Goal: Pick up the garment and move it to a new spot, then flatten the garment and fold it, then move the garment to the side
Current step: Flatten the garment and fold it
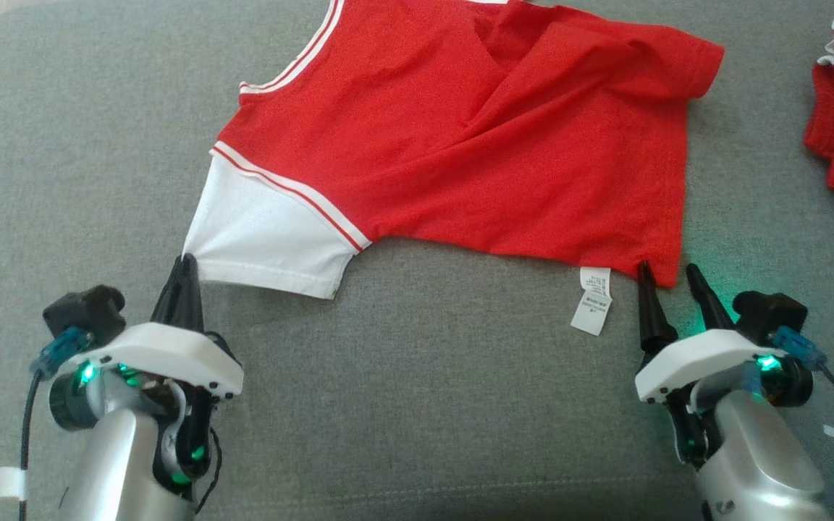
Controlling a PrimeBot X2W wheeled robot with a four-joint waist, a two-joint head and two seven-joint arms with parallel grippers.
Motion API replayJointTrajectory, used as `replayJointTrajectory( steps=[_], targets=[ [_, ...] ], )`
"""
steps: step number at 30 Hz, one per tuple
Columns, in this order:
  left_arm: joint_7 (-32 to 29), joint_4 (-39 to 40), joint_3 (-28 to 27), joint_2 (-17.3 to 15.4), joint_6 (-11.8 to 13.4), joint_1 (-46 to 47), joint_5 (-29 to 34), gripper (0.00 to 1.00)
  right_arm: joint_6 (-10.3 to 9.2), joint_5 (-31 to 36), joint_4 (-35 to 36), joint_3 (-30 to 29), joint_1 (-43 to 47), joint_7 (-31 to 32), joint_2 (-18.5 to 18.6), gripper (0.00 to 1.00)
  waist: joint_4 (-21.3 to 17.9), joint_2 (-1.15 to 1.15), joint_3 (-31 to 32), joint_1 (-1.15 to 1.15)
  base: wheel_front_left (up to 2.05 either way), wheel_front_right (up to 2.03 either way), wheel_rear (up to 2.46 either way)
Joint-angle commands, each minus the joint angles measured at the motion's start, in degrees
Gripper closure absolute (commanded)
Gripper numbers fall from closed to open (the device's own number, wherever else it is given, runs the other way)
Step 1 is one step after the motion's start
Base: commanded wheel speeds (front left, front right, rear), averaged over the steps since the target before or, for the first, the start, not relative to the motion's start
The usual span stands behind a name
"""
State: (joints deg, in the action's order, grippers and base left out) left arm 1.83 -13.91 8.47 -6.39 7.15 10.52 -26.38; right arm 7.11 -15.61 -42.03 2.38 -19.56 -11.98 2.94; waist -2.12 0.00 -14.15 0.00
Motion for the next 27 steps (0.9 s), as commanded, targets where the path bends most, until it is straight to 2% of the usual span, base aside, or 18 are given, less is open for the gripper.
replayJointTrajectory(
  steps=[1, 3, 4, 5, 6, 8, 9, 10, 18, 22, 27],
  targets=[
    [0.18, 2.23, -1.91, -0.75, 0.41, 0.61, -0.2, 1.0, 0.37, 0.01, 0.31, 1.83, -0.89, -0.04, -0.06, 0.0, -0.01, 0.0, 0.05, 0.0, 0.0, 0.0, 0.0],
    [0.18, 2.35, -1.81, -0.77, 0.47, 0.41, -0.24, 1.0, 0.37, -0.38, -1.22, 3.24, -1.27, 0.74, -0.06, 0.02, -0.01, 0.0, 0.21, 0.0, 0.0, 0.0, 0.0],
    [0.19, 2.38, -1.8, -0.81, 0.51, 0.33, -0.27, 1.0, 0.37, -0.67, -1.81, 3.96, -1.39, 1.17, -0.06, 0.18, -0.03, 0.0, 0.32, 0.0, 0.0, 0.0, 0.0],
    [0.2, 2.41, -1.8, -0.86, 0.55, 0.28, -0.3, 1.0, 0.37, -0.9, -2.33, 4.72, -1.48, 1.69, -0.06, 0.47, -0.07, 0.0, 0.43, 0.0, 0.0, 0.0, 0.0],
    [0.21, 2.46, -1.81, -0.91, 0.58, 0.22, -0.34, 1.0, 0.37, -1.05, -2.76, 5.3, -1.57, 2.1, -0.06, 0.58, -0.11, 0.0, 0.55, 0.0, 0.0, 0.0, 0.0],
    [0.32, 2.59, -1.81, -1.02, 0.61, 0.19, -0.37, 1.0, 0.37, -1.2, -3.47, 6.06, -1.76, 2.72, -0.06, 0.75, -0.23, 0.0, 0.8, 0.0, 0.0, 0.0, 0.0],
    [0.42, 2.67, -1.8, -1.06, 0.61, 0.19, -0.39, 1.0, 0.37, -1.34, -3.64, 6.16, -1.86, 2.65, -0.06, 0.89, -0.31, 0.0, 0.92, 0.0, 0.0, 0.0, 0.0],
    [0.53, 2.71, -1.79, -1.08, 0.59, 0.2, -0.43, 1.0, 0.37, -1.35, -3.75, 6.1, -1.98, 2.42, -0.06, 1.0, -0.38, 0.0, 1.05, 0.0, 0.0, 0.0, 0.0],
    [4.06, 4.72, -1.86, -0.76, -0.31, 0.9, -0.81, 1.0, 0.37, -2.5, 0.93, 4.88, -2.52, -1.77, -0.06, 1.0, -1.27, 0.0, 3.32, 0.0, 0.0, 0.0, 0.0],
    [7.53, 8.15, -2.46, -0.46, -1.08, 1.7, -1.25, 1.0, 0.37, -1.74, 7.72, 3.77, -1.98, -2.48, -0.06, 1.0, -2.07, 0.0, 5.37, 0.0, 0.0, 0.0, 0.0],
    [9.92, 14.56, -2.81, -0.2, -1.58, 2.49, -1.32, 1.0, 0.37, 1.43, 19.8, 1.74, -0.19, -1.62, -0.06, 1.0, -3.05, 0.0, 8.78, 0.0, 0.0, 0.0, 0.0]
  ],
)
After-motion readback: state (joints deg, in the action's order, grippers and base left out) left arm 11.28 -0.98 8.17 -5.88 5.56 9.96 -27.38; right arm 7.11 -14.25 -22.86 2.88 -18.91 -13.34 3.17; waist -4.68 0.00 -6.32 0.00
